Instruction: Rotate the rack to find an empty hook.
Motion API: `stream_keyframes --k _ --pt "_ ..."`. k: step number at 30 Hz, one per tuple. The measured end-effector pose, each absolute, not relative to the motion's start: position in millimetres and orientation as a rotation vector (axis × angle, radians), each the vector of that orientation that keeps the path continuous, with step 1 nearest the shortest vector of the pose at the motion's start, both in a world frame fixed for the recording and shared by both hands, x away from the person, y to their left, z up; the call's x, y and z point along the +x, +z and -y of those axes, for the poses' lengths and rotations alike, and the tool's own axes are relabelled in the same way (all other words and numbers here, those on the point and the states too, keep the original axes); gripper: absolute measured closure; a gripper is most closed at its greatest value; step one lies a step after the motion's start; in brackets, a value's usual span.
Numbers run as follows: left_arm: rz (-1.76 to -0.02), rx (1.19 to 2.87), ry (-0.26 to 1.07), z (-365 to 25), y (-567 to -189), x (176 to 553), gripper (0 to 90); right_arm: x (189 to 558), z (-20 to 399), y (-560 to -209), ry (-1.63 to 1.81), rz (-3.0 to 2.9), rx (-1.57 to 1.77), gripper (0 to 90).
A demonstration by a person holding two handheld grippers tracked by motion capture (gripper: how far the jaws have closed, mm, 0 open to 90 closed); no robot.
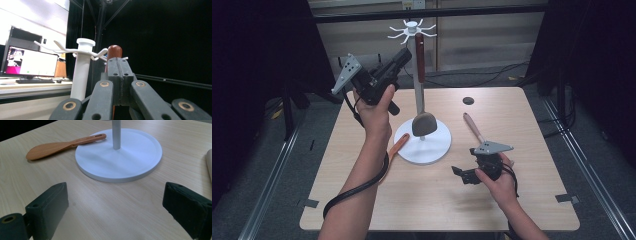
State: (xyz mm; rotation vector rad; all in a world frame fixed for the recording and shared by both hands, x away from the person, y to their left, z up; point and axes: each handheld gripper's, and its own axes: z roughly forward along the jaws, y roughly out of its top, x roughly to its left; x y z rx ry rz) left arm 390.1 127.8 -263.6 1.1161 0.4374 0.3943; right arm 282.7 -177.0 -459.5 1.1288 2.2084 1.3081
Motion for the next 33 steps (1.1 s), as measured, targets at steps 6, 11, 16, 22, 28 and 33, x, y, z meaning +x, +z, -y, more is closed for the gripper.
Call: stream_keyframes --k 6,11,16,22,28,33 --pt "-0.453 1.098 0.389 -127.9 -261.8 391.2 90.0 282.9 178.3 -459.2 1.311 -2.204 1.133 6.0" --pt "-0.460 1.094 0.383 -128.3 -260.4 392.7 90.0 283.1 178.0 -458.7 1.308 -2.205 1.128 6.0" --pt "-0.465 1.092 0.377 -127.4 -260.3 393.0 90.0 283.4 178.2 -459.1 1.310 -2.205 1.128 6.0" --pt "-0.462 1.069 0.363 -128.6 -261.1 394.1 90.0 283.3 178.8 -458.7 1.308 -2.203 1.134 6.0" --pt "-0.468 1.063 0.373 -130.7 -259.9 394.3 90.0 283.3 179.0 -458.4 1.311 -2.195 1.137 6.0" --pt "-0.475 1.060 0.380 -133.7 -258.3 394.1 90.0 283.4 179.5 -458.6 1.313 -2.195 1.137 6.0"
